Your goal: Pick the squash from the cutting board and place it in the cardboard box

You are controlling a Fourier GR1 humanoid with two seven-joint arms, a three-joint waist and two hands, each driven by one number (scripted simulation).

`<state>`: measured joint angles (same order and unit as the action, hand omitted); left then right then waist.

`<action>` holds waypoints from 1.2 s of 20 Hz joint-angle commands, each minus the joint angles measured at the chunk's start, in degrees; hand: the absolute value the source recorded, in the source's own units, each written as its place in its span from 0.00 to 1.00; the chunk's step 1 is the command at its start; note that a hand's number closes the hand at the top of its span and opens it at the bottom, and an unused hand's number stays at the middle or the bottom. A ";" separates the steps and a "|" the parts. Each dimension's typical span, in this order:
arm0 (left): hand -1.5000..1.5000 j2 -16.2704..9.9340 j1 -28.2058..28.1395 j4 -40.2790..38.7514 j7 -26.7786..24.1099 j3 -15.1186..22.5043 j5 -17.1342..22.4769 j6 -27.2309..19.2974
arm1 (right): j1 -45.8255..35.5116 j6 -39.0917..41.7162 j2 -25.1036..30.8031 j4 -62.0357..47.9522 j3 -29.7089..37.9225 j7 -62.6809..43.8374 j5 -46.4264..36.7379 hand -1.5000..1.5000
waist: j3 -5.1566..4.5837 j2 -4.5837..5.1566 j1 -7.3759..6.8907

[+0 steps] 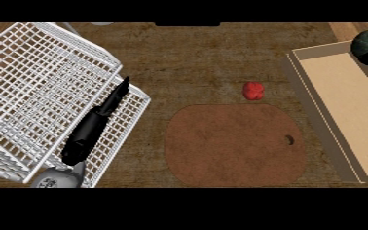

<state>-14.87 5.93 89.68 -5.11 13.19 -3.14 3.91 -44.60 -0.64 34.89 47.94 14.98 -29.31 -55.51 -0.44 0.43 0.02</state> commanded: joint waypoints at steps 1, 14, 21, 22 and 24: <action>0.50 -5.13 5.05 2.30 2.70 -6.71 1.41 1.11 | 1.52 7.68 3.72 -3.84 2.62 3.71 4.03 1.00 | 0.50 -0.42 -0.07; 0.50 -3.61 4.45 1.21 1.49 -5.88 0.02 0.87 | 3.90 17.71 7.72 -12.81 5.10 21.43 10.15 0.00 | 0.52 -0.27 -0.63; 0.50 -3.54 2.75 1.23 1.10 -5.25 -0.03 0.50 | -1.02 5.83 4.59 -8.06 23.12 28.13 27.02 0.00 | 0.82 -1.11 0.73; 0.50 -4.08 2.20 1.33 0.03 -6.08 0.20 0.39 | -0.83 2.94 3.53 -8.28 25.92 28.72 29.14 0.00 | 0.86 -0.93 0.33; 0.50 -3.24 2.89 0.60 0.23 -5.65 -0.18 -0.02 | -1.94 2.28 4.63 -8.85 31.38 28.24 33.89 0.00 | 0.75 -0.77 1.05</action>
<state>-14.67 5.11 89.64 -5.35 12.57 -3.54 4.40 -44.48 5.16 39.97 38.98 37.11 -2.25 -29.99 -0.19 0.04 0.58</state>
